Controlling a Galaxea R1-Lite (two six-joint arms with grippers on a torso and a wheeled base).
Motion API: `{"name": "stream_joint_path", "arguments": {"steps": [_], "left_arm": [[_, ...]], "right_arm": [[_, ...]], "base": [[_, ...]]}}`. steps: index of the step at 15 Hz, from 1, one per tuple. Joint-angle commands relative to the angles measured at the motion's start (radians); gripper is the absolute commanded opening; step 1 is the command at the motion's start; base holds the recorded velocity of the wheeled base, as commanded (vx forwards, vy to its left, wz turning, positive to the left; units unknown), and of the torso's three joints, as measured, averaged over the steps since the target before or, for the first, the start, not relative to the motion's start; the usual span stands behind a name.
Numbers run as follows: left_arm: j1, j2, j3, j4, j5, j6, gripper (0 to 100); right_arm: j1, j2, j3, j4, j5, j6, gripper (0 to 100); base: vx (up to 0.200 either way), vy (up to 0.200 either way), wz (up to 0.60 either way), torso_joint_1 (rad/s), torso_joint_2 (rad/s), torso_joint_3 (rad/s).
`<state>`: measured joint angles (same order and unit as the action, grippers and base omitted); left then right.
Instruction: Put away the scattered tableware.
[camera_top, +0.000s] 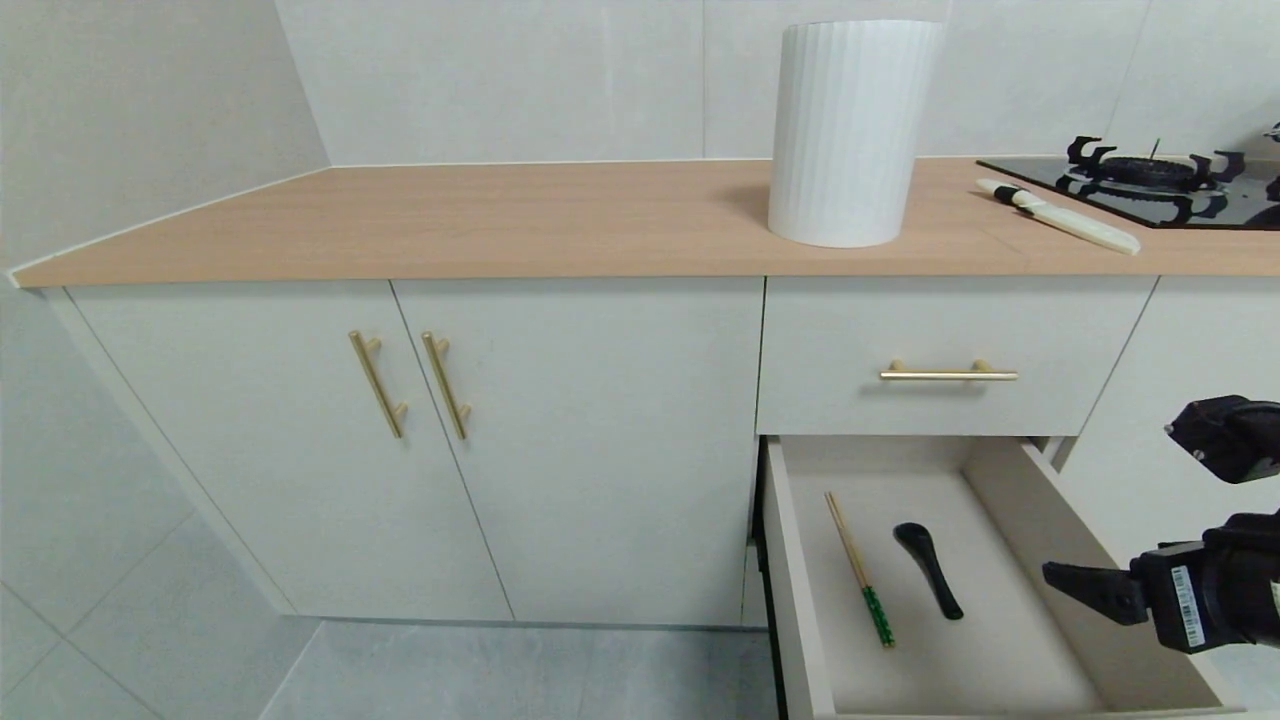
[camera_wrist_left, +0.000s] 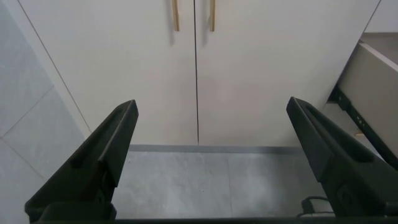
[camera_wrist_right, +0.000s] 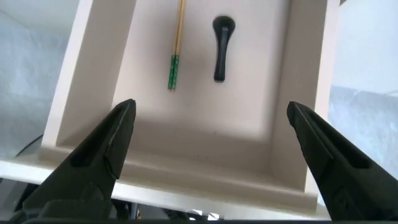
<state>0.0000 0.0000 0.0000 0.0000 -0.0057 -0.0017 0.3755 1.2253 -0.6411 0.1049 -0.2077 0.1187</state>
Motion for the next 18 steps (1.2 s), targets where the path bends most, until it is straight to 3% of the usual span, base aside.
{"name": "stream_joint_path", "arguments": {"steps": [1, 5, 10, 13, 18], "left_arm": [[0.000, 0.002, 0.000, 0.000, 0.000, 0.000, 100], [0.000, 0.000, 0.000, 0.000, 0.000, 0.000, 100], [0.000, 0.002, 0.000, 0.000, 0.000, 0.000, 100], [0.000, 0.002, 0.000, 0.000, 0.000, 0.000, 100], [0.000, 0.000, 0.000, 0.000, 0.000, 0.000, 100]], "right_arm": [[0.000, -0.001, 0.003, 0.002, 0.001, -0.001, 100], [0.020, 0.054, 0.003, 0.078, 0.005, -0.002, 100], [0.026, 0.283, 0.001, 0.134, 0.004, 0.013, 100], [0.057, 0.405, -0.009, 0.124, 0.004, 0.093, 100], [0.052, 0.468, -0.006, -0.014, 0.001, 0.165, 100]], "base": [[-0.200, 0.000, 0.00, -0.007, 0.01, 0.002], [-0.200, 0.000, 0.00, 0.004, 0.00, 0.001], [0.000, 0.000, 0.00, 0.000, 0.00, 0.000], [0.000, 0.000, 0.00, 0.000, 0.00, 0.000], [0.000, 0.000, 0.00, 0.000, 0.00, 0.000]]}}
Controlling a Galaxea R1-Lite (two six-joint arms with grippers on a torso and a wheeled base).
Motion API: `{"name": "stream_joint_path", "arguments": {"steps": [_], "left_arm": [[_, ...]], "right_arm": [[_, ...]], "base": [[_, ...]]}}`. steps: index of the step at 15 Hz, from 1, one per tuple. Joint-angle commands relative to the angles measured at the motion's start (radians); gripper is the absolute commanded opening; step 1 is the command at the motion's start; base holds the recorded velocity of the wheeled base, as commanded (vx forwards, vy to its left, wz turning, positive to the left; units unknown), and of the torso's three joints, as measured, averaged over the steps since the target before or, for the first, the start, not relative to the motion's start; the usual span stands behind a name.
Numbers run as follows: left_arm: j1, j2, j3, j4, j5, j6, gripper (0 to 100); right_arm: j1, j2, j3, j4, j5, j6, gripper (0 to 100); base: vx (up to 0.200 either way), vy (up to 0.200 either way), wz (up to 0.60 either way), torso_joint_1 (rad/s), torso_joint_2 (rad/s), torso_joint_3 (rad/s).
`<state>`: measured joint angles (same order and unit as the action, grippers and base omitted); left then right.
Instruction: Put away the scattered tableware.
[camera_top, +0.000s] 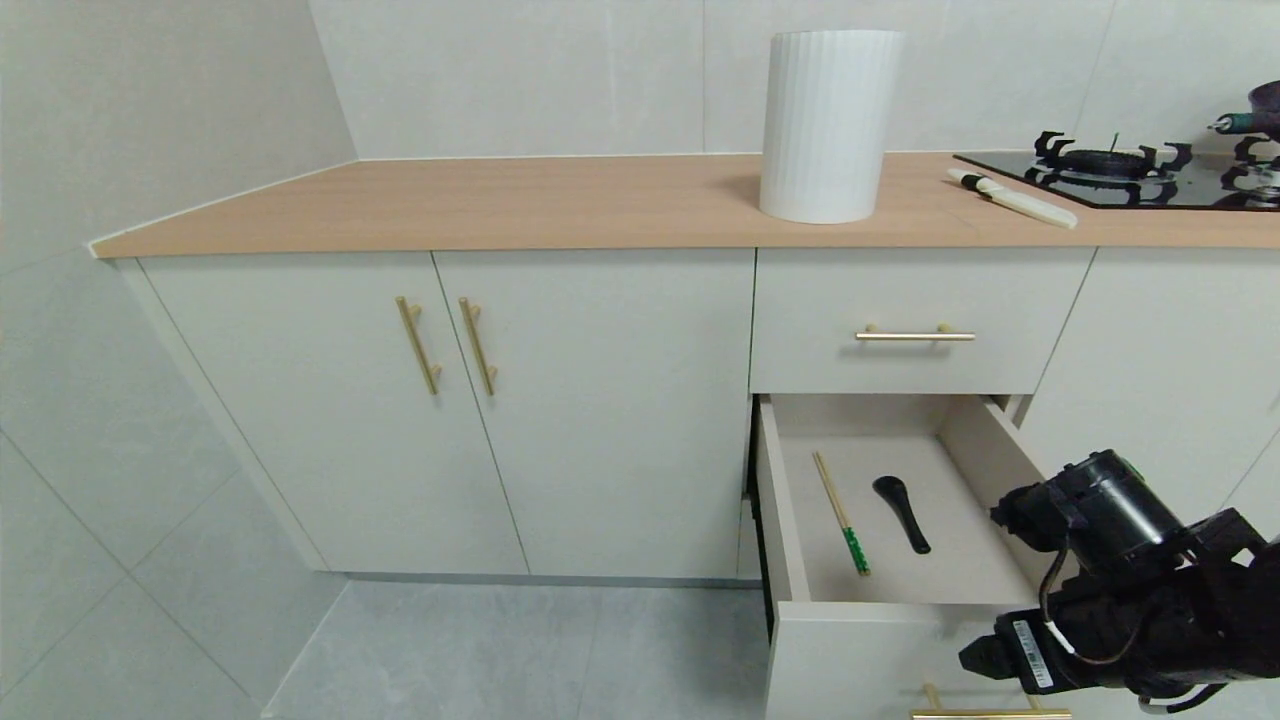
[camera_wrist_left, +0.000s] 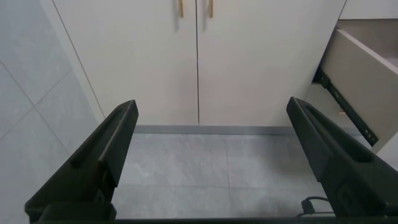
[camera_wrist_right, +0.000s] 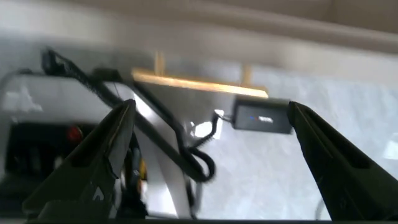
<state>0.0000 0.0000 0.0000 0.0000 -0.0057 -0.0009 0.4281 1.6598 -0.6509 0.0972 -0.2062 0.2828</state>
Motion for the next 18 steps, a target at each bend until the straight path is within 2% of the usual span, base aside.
{"name": "stream_joint_path", "arguments": {"steps": [1, 11, 12, 14, 18], "left_arm": [[0.000, 0.000, 0.000, 0.000, 0.000, -0.001, 100], [0.000, 0.002, 0.000, 0.000, 0.000, -0.001, 100], [0.000, 0.002, 0.000, 0.000, 0.000, -0.001, 100], [0.000, 0.002, 0.000, 0.000, 0.000, -0.001, 100], [0.000, 0.000, 0.000, 0.000, 0.000, -0.001, 100]], "right_arm": [[-0.005, 0.032, 0.005, -0.033, -0.002, 0.003, 100], [-0.049, 0.064, 0.002, -0.271, -0.018, 0.012, 100], [-0.095, 0.143, -0.049, -0.329, -0.018, -0.016, 100], [-0.121, 0.201, -0.118, -0.330, -0.016, -0.036, 100], [-0.138, 0.287, -0.228, -0.332, -0.021, -0.051, 100]], "base": [[0.000, 0.000, 0.00, 0.000, 0.00, 0.000], [0.000, 0.000, 0.00, 0.000, 0.00, 0.000], [0.000, 0.000, 0.00, 0.000, 0.00, 0.000], [0.000, 0.000, 0.00, 0.000, 0.00, 0.000], [0.000, 0.000, 0.00, 0.000, 0.00, 0.000]]}}
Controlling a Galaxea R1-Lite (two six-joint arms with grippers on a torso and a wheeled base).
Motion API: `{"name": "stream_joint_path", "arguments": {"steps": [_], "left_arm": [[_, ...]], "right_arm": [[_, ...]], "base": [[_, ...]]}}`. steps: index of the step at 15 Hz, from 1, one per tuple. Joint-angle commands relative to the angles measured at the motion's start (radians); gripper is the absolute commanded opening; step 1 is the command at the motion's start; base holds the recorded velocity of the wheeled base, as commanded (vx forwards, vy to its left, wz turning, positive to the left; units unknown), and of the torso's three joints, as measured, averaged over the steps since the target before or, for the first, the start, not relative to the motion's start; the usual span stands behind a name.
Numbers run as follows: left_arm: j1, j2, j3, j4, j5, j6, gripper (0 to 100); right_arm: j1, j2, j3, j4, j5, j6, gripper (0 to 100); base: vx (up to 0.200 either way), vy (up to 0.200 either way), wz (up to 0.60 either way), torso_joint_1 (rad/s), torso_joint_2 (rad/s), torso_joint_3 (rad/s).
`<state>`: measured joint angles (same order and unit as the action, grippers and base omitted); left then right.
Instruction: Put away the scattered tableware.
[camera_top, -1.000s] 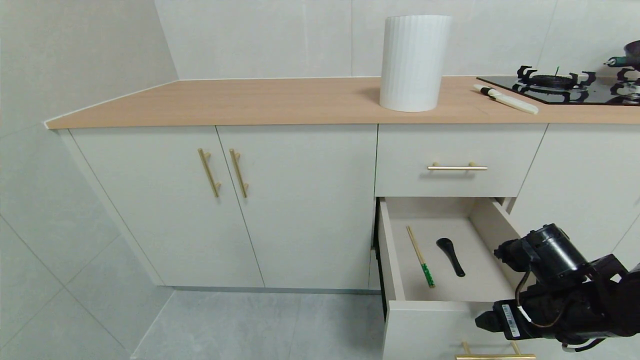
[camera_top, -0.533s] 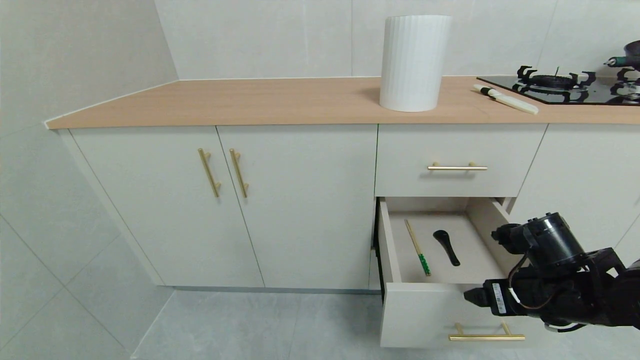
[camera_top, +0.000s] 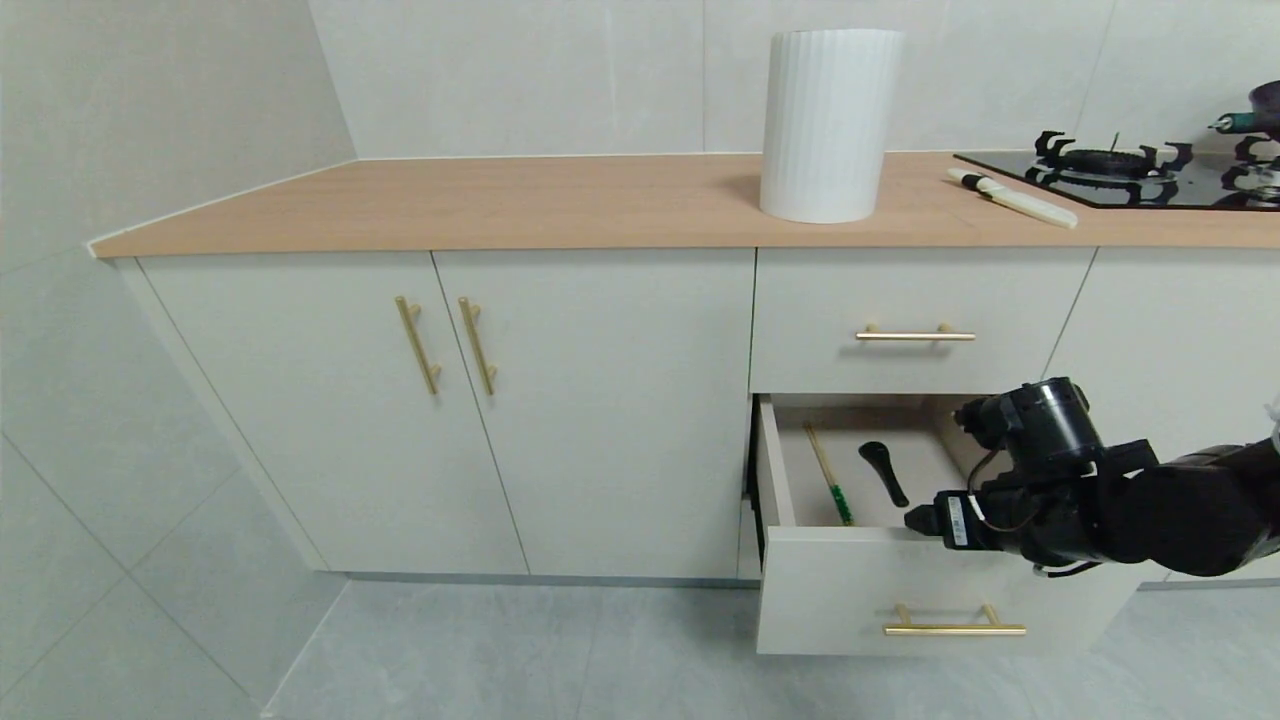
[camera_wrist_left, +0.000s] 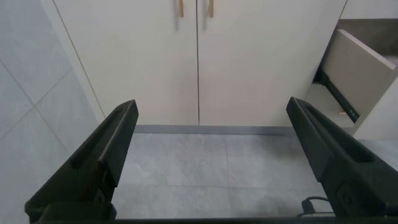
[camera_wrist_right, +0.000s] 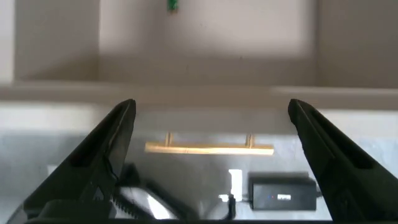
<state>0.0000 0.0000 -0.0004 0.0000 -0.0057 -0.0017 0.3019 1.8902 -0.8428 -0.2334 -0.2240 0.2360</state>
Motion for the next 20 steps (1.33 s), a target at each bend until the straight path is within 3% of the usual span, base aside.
{"name": "stream_joint_path", "arguments": {"steps": [1, 3, 5, 10, 12, 17, 20], "left_arm": [[0.000, 0.002, 0.000, 0.000, 0.000, 0.000, 100], [0.000, 0.002, 0.000, 0.000, 0.000, -0.001, 100], [0.000, 0.000, 0.000, 0.000, 0.000, -0.001, 100], [0.000, 0.000, 0.000, 0.000, 0.000, 0.000, 100], [0.000, 0.002, 0.000, 0.000, 0.000, -0.001, 100], [0.000, 0.002, 0.000, 0.000, 0.000, 0.000, 100], [0.000, 0.000, 0.000, 0.000, 0.000, -0.001, 100]], "right_arm": [[-0.020, 0.027, -0.053, -0.001, -0.001, -0.014, 100], [-0.023, -0.022, -0.090, 0.009, 0.014, -0.024, 100], [-0.024, -0.094, -0.153, 0.108, 0.023, -0.043, 100], [0.029, -0.226, -0.236, 0.618, 0.084, -0.043, 100], [0.040, -0.174, -0.260, 0.723, 0.094, -0.040, 100], [0.051, 0.006, -0.285, 0.733, 0.086, -0.010, 100], [0.040, 0.040, -0.285, 0.649, 0.074, 0.009, 100]], "base": [[0.000, 0.000, 0.00, 0.000, 0.00, 0.000], [0.000, 0.000, 0.00, 0.000, 0.00, 0.000], [0.000, 0.000, 0.00, 0.000, 0.00, 0.000], [0.000, 0.000, 0.00, 0.000, 0.00, 0.000], [0.000, 0.000, 0.00, 0.000, 0.00, 0.000], [0.000, 0.000, 0.00, 0.000, 0.00, 0.000], [0.000, 0.000, 0.00, 0.000, 0.00, 0.000]]}}
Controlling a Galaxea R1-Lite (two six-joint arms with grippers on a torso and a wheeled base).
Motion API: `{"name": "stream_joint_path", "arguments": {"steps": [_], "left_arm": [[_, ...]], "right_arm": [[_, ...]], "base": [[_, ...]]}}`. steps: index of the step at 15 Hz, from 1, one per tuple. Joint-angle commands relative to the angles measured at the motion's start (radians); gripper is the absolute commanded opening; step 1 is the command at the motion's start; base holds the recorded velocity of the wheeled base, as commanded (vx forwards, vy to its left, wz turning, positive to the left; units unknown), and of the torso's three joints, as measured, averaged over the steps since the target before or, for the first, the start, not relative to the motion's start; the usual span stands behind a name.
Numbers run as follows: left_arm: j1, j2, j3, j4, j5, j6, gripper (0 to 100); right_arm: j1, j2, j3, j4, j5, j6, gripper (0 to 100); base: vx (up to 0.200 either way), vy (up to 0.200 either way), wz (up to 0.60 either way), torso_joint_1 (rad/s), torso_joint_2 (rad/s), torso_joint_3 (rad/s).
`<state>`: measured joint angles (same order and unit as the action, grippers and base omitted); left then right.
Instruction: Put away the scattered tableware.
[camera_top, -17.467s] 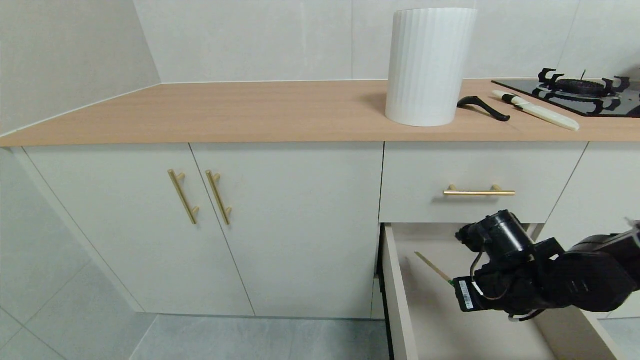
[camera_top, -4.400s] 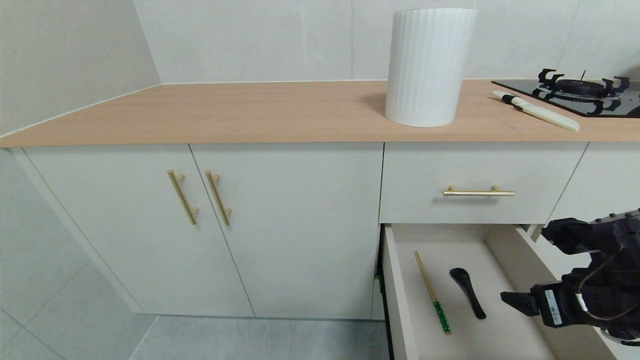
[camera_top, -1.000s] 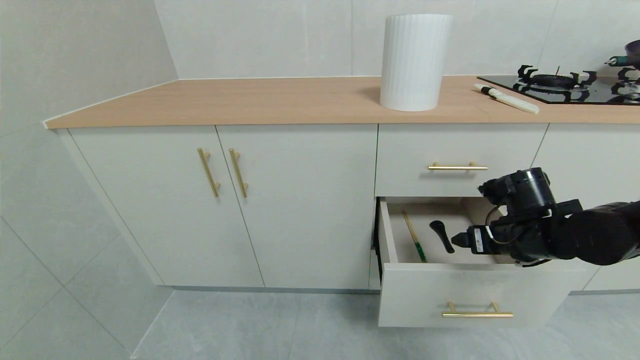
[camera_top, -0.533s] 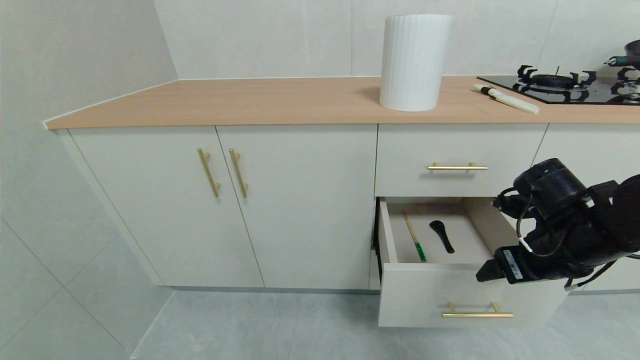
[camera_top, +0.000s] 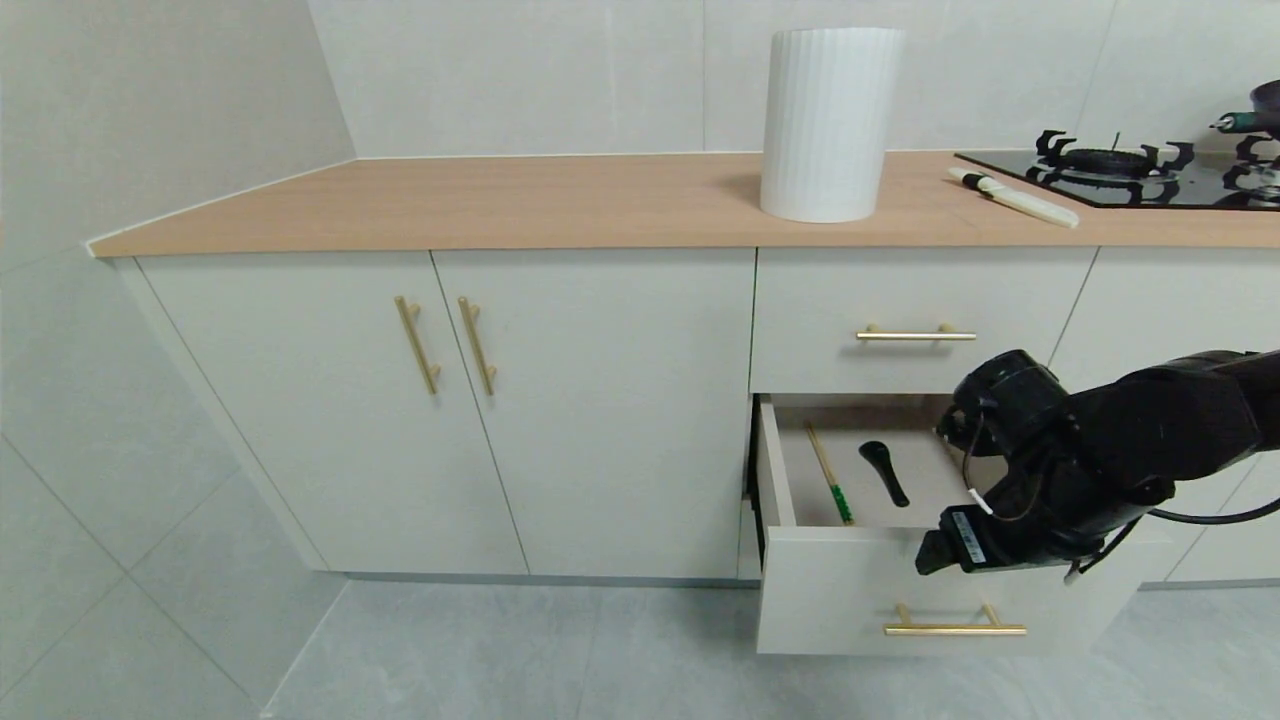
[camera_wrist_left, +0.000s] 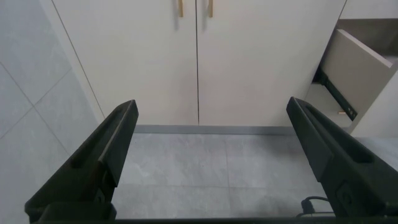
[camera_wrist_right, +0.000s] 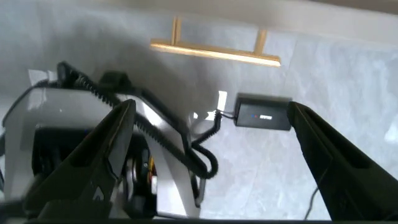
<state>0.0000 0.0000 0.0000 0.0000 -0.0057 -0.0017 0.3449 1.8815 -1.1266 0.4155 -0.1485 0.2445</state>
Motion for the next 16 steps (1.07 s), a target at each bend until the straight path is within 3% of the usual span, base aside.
{"name": "stream_joint_path", "arguments": {"steps": [1, 10, 16], "left_arm": [[0.000, 0.002, 0.000, 0.000, 0.000, -0.001, 100], [0.000, 0.000, 0.000, 0.000, 0.000, 0.000, 100], [0.000, 0.000, 0.000, 0.000, 0.000, 0.000, 100]], "right_arm": [[-0.015, 0.053, 0.005, -0.017, -0.002, 0.001, 100], [-0.037, 0.156, 0.050, -0.354, -0.080, 0.078, 100], [-0.069, 0.294, 0.080, -0.698, -0.155, 0.121, 100]], "base": [[0.000, 0.000, 0.00, 0.000, 0.00, 0.000], [0.000, 0.000, 0.00, 0.000, 0.00, 0.000], [0.000, 0.000, 0.00, 0.000, 0.00, 0.000]]}}
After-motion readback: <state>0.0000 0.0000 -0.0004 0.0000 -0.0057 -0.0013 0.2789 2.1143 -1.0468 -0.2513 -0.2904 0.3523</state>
